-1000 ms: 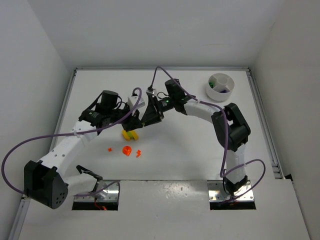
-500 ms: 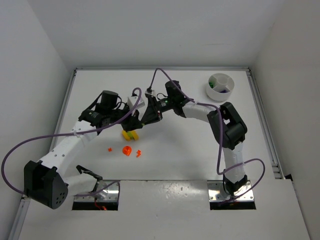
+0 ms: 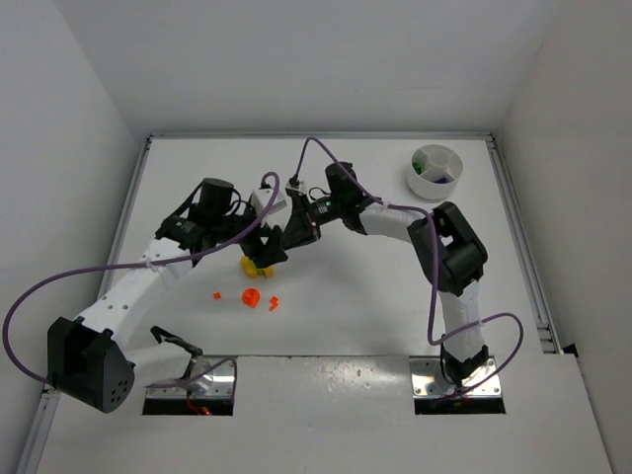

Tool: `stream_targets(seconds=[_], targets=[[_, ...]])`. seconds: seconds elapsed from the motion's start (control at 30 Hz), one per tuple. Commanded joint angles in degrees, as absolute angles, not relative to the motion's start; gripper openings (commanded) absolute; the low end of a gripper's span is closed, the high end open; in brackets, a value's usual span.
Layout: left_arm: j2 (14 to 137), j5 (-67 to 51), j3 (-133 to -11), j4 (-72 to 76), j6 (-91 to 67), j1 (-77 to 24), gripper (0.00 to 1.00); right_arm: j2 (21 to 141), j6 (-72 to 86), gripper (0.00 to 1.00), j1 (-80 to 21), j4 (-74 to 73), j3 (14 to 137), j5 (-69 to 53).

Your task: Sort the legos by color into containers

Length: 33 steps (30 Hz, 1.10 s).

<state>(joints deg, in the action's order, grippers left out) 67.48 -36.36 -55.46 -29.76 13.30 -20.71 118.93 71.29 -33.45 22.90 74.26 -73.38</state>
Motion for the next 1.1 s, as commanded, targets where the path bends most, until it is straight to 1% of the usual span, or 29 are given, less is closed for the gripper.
stream_targets(seconds=[0.0, 0.03, 0.1, 0.13, 0.17, 0.2, 0.23, 0.3, 0.33, 0.37, 0.4, 0.43, 0.47, 0.53, 0.6, 0.63, 0.67, 0.77, 0.8, 0.87, 0.97, 1.03, 1.07], targets=[[65.9, -34.7, -57.2, -28.6, 13.0, -21.3, 0.99, 114.4, 62.5, 0.00, -30.9, 15.9, 74.0, -73.8], [65.9, -34.7, -57.2, -28.7, 13.0, -21.3, 1.00, 114.4, 60.4, 0.00, -30.2, 15.8, 74.0, -73.8], [65.2, -34.2, -56.7, -29.3, 12.3, -20.1, 1.00, 113.6, 55.8, 0.00, -28.7, 8.3, 75.2, -71.8], [64.6, -34.2, -56.7, -29.3, 12.3, -20.1, 1.00, 112.7, 50.7, 0.00, -27.0, 5.4, 76.4, -71.1], [64.6, -33.1, -56.7, -29.8, 10.8, -19.3, 1.00, 111.9, 44.7, 0.00, -26.0, -1.3, 77.2, -69.1], [64.6, -32.2, -56.7, -29.8, 9.9, -18.5, 1.00, 111.9, 41.3, 0.00, -25.0, -5.1, 78.1, -68.0], [64.6, -31.1, -56.7, -29.8, 8.5, -17.6, 1.00, 111.2, 37.4, 0.00, -22.7, -14.1, 80.8, -64.3], [65.3, -29.1, -57.2, -30.5, 6.4, -17.0, 1.00, 110.7, 29.3, 0.00, -20.3, -23.7, 84.4, -58.6], [66.0, -27.2, -57.2, -32.0, 6.4, -17.0, 1.00, 110.0, 21.4, 0.00, -19.3, -28.3, 88.6, -54.7], [66.8, -27.9, -57.9, -33.2, 7.6, -16.3, 1.00, 110.0, 18.3, 0.00, -17.2, -32.0, 90.6, -46.5], [68.4, -29.4, -58.4, -34.6, 10.7, -14.9, 1.00, 109.2, 16.0, 0.00, -16.1, -37.0, 92.3, -42.6], [68.9, -33.3, -58.4, -36.4, 12.0, -14.2, 1.00, 107.9, 13.2, 0.00, -15.0, -38.2, 94.4, -39.5], [68.9, -35.5, -58.4, -36.4, 13.4, -13.4, 1.00, 107.1, 12.4, 0.00, -12.6, -39.0, 95.2, -34.5], [68.9, -39.0, -57.5, -35.5, 15.5, -11.4, 1.00, 105.9, 10.5, 0.00, -9.8, -40.6, 97.3, -28.5], [68.4, -38.2, -56.3, -32.3, 14.2, -10.4, 1.00, 107.8, 7.9, 0.00, -3.4, -43.9, 101.7, -24.4], [68.4, -38.2, -56.3, -31.6, 13.7, -10.4, 1.00, 107.8, 7.2, 0.00, -3.3, -45.5, 103.5, -23.2], [68.4, -38.2, -56.3, -31.0, 13.7, -9.8, 1.00, 109.8, 6.4, 0.00, 0.1, -46.9, 105.4, -22.7], [69.5, -36.0, -56.9, -31.6, 14.4, -9.8, 1.00, 112.3, 3.1, 0.00, 5.2, -49.0, 112.0, -19.3], [69.5, -33.9, -56.9, -31.0, 14.4, -10.4, 1.00, 113.7, 2.2, 0.00, 6.0, -49.6, 112.9, -16.5], [70.7, -29.7, -56.9, -29.6, 11.4, -10.4, 1.00, 115.7, 0.1, 0.00, 7.3, -50.3, 116.7, -14.7], [70.8, -30.9, -57.5, -28.4, 12.3, -9.7, 1.00, 120.3, -1.0, 0.00, 9.0, -52.0, 121.3, -12.8], [69.5, -33.0, -55.4, -27.1, 12.3, -9.0, 1.00, 122.0, -1.0, 0.00, 10.6, -52.6, 122.8, -12.1], [68.1, -32.0, -54.8, -24.9, 11.1, -9.0, 1.00, 123.2, -1.0, 0.00, 10.6, -52.6, 123.4, -11.6]])
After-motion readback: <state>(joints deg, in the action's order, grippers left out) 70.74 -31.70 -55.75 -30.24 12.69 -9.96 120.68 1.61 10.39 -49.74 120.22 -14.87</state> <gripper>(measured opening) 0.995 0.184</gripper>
